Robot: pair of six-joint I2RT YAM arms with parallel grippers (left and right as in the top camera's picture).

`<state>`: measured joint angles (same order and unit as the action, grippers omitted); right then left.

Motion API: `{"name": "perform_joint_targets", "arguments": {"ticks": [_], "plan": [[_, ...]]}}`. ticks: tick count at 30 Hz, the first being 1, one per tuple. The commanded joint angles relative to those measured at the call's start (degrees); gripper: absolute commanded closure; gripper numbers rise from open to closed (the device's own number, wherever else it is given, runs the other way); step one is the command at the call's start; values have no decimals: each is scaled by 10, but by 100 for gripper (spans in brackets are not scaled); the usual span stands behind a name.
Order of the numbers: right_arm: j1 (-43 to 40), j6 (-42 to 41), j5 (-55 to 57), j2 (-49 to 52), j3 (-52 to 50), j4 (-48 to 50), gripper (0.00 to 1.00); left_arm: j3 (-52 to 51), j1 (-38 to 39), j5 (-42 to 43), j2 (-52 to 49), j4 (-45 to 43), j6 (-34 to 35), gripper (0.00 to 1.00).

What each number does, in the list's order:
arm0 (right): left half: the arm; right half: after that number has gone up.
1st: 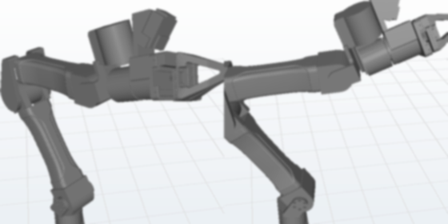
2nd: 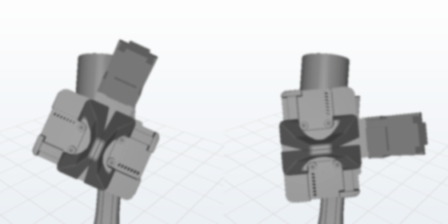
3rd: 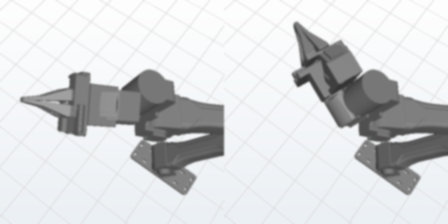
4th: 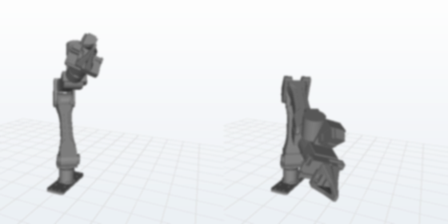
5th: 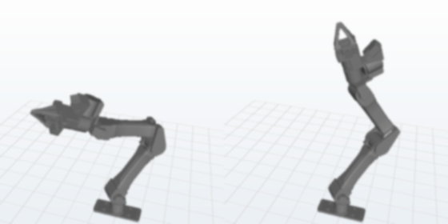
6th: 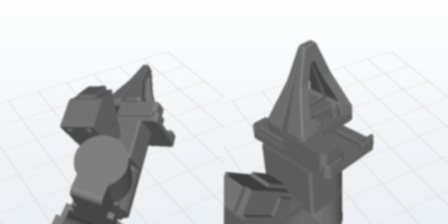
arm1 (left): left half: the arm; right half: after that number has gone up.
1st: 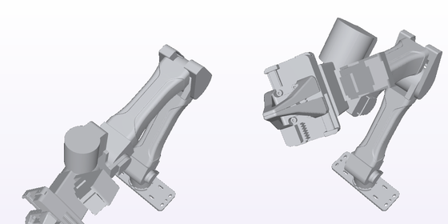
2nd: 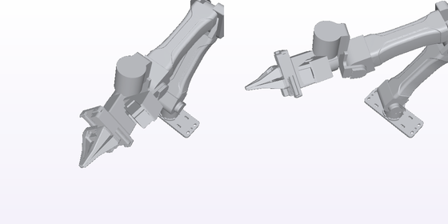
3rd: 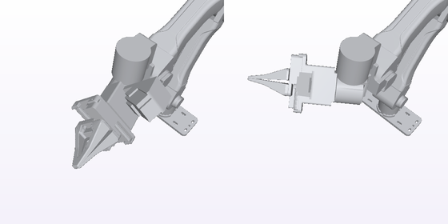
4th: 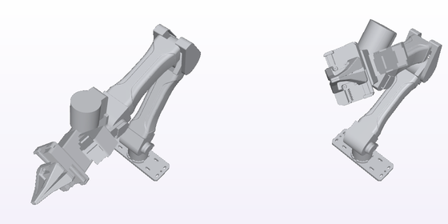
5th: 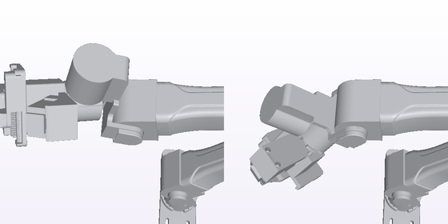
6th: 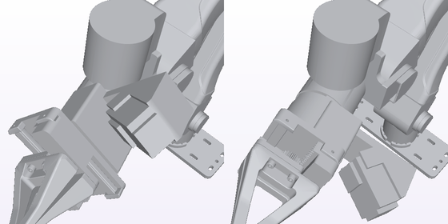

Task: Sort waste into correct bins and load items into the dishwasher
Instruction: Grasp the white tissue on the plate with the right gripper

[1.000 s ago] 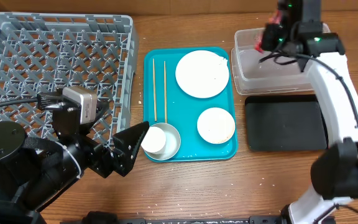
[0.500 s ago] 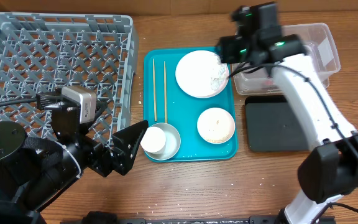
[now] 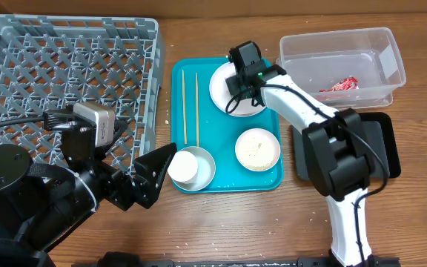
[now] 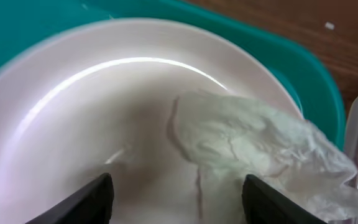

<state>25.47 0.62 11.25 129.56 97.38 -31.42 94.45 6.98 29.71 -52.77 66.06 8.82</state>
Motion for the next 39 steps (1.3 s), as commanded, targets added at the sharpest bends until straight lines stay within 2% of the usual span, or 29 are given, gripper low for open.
{"name": "perform_joint_targets", "arguments": {"ticks": [1, 4, 7, 10, 17, 20, 21, 23, 24, 27, 28, 31, 37, 39], "plan": [[0, -10, 16, 1, 4, -1, 46, 6, -2, -3, 0, 0, -11, 0], [0, -10, 15, 10, 4, -15, 67, 6, -2, -3, 0, 0, -11, 0], [1, -10, -4, 9, 6, -32, 95, 6, -2, -3, 0, 0, -11, 0], [1, -23, -6, -11, 24, -59, 96, 6, -2, -3, 0, 0, -11, 0], [-2, -35, -8, -137, 132, -132, 96, 6, -2, -3, 0, 0, -11, 0], [-11, -41, -11, -171, 135, -138, 96, 6, -2, -3, 0, 0, -11, 0], [-14, -41, -15, -172, 135, -140, 91, 6, -2, -3, 0, 0, -11, 0], [-16, -40, -37, -168, 130, -144, 47, 6, -2, -3, 0, 0, -11, 0], [-16, -40, -41, -159, 123, -144, 34, 6, -2, -3, 0, 0, -11, 0], [-15, -41, -40, -123, 101, -137, 15, 6, -2, -3, -1, 0, -11, 0], [-14, -43, -40, -88, 89, -125, 5, 6, -2, -3, -1, 0, -11, 0], [-14, -43, -22, -30, 87, -116, 5, 6, -2, -3, -1, 0, -11, 0], [-17, -42, 7, 20, 87, -72, 5, 6, -2, -3, -1, 0, -11, 0], [-19, -43, 7, 31, 87, -70, 9, 6, -2, -3, -1, 0, -11, 0]]}}
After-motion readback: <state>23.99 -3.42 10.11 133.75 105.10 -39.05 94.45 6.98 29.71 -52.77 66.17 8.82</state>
